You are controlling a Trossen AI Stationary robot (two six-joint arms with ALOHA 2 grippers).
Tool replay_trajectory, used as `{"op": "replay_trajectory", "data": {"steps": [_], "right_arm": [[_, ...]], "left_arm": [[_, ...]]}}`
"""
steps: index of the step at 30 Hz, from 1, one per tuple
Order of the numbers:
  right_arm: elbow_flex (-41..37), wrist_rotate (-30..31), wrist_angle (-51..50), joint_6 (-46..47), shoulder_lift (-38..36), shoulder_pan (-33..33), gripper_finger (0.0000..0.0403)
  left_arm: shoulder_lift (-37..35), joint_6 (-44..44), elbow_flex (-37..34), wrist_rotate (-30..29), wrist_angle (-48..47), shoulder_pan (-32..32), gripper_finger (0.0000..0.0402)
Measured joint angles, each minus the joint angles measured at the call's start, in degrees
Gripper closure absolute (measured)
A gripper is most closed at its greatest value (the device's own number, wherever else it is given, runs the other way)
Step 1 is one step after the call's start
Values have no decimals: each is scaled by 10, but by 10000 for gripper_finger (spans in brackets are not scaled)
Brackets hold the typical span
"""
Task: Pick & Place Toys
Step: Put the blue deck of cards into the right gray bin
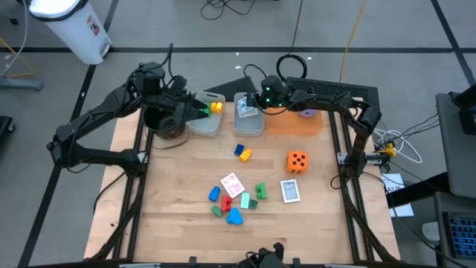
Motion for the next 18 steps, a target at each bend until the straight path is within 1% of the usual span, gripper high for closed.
{"op": "replay_trajectory", "data": {"steps": [4, 11, 18], "right_arm": [[0, -1, 1, -1, 1, 0, 344], [-32, -13, 70, 43, 25, -1, 344], [-36, -11, 70, 44, 26, -1, 344]], "left_arm": [[0, 0, 0, 0, 0, 0, 30], [0, -3, 0, 0, 0, 0, 30], [0, 0, 0, 0, 0, -4, 30]]}}
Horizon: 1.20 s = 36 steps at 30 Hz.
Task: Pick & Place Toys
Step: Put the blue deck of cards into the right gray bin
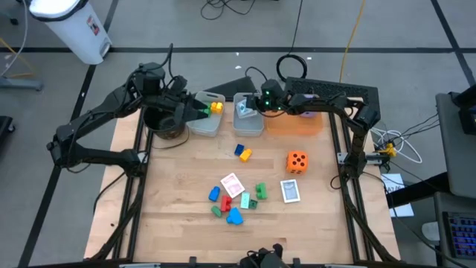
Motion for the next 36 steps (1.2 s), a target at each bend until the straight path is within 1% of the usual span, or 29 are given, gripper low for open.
{"op": "replay_trajectory", "data": {"steps": [9, 25, 30, 36], "right_arm": [[0, 8, 0, -16, 0, 0, 338], [0, 25, -2, -20, 0, -6, 238], [0, 24, -1, -20, 0, -7, 223], [0, 7, 0, -44, -4, -13, 224]], "left_arm": [[0, 3, 0, 0, 0, 0, 30], [0, 2, 0, 0, 0, 0, 30], [0, 0, 0, 0, 0, 0, 30], [0, -2, 0, 0, 0, 0, 30]]}}
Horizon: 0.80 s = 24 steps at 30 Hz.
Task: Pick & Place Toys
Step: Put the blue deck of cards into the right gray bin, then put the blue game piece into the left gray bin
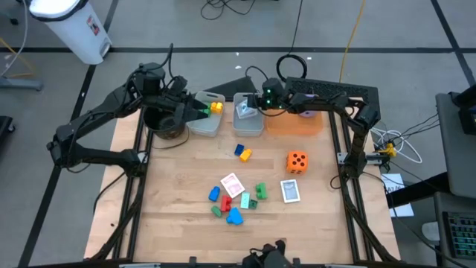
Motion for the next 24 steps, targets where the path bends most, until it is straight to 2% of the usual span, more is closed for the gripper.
{"op": "replay_trajectory", "data": {"steps": [6, 11, 24], "right_arm": [[0, -30, -16, -20, -7, -9, 226], [0, -30, -66, -49, -15, -12, 227], [0, -16, -73, -76, -73, -29, 228]], "left_arm": [[0, -1, 0, 0, 0, 0, 30], [0, -3, 0, 0, 0, -3, 30], [0, -3, 0, -53, 0, -28, 30]]}}
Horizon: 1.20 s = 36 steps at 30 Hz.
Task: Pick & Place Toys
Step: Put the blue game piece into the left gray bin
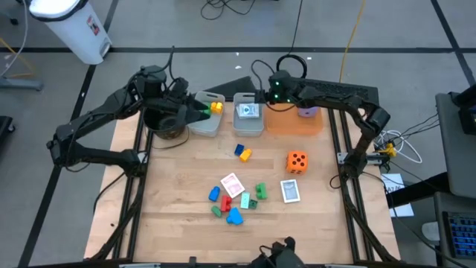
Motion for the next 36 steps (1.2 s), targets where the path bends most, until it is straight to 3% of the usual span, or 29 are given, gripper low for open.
{"op": "replay_trajectory", "data": {"steps": [13, 18, 20, 23, 26, 28, 31, 36], "right_arm": [[0, -15, 159, 32, -88, 37, 231], [0, -14, 184, -15, -118, 64, 231], [0, -15, 198, 16, -121, 76, 232], [0, -38, 246, 41, -125, 96, 230], [0, -107, 265, -5, -138, 126, 230], [0, -122, 242, -29, -154, 156, 231], [0, -111, 183, -97, -187, 203, 233], [0, 20, 76, -218, -253, 303, 238]], "left_arm": [[0, -112, 0, -55, 119, 0, 30], [0, -168, 0, -66, 124, -1, 30], [0, -200, 0, -65, 127, 0, 30], [1, -177, 0, -58, 141, -10, 30], [0, -132, 0, -63, 147, -41, 30], [-11, -109, -1, -89, 136, -68, 30], [-30, -96, 0, -126, 139, -112, 30], [-43, -80, 0, -182, 137, -193, 30]]}}
